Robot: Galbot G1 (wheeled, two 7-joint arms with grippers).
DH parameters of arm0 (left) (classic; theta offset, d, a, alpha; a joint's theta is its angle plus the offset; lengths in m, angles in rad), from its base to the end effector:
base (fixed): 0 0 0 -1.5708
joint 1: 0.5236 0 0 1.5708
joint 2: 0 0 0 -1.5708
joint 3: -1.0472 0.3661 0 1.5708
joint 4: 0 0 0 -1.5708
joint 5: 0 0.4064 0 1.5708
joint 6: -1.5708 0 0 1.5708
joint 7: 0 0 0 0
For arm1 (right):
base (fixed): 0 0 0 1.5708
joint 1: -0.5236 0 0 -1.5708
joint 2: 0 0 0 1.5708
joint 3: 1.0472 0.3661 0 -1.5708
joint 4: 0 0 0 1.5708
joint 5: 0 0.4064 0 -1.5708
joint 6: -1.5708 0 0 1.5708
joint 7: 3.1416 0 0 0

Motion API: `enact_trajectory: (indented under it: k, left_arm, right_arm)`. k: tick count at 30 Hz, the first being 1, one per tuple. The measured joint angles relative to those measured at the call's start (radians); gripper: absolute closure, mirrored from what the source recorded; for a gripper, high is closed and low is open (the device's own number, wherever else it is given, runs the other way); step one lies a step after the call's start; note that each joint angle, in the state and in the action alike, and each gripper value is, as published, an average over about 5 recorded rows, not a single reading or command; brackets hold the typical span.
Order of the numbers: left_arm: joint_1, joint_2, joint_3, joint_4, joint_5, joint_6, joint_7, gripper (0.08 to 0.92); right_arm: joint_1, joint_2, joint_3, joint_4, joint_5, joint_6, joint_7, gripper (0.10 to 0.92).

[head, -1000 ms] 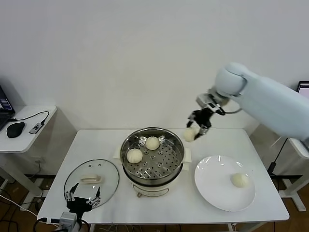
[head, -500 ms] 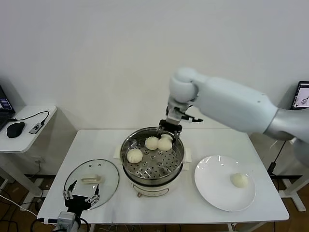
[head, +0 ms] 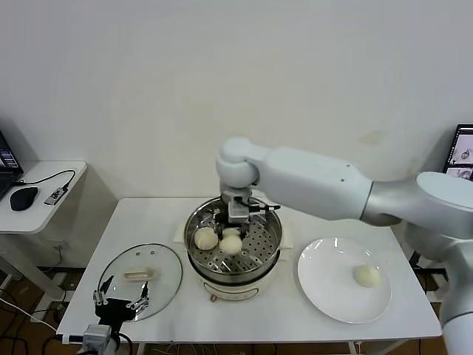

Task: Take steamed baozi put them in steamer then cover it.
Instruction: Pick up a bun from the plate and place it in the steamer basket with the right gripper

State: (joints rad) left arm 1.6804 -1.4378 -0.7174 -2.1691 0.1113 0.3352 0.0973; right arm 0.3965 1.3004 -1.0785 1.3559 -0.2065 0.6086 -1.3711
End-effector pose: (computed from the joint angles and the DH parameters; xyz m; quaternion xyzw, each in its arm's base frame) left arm 0.1902 0.0823 -0.2977 0.0196 -0.9715 -0.1470 0.1847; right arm 0.5364 0.2615 -0.0811 -0.6958 -0.0236 -0.7141 0.0736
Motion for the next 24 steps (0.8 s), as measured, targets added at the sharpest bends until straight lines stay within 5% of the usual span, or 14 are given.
enact_trajectory:
  k: [16,24]
  left_arm:
    - [-0.004,0.000,0.002,-0.001,-0.005,0.001,0.003,0.177]
    - [-0.004,0.004,0.001,-0.005,-0.006,0.002,0.004,0.177]
  right_arm:
    - [-0.050,0.018,-0.011,0.009,-0.045,0.013,0.006,0.490]
    - [-0.040,0.003,0.004,0.031,-0.046,-0.006,0.023,0.290]
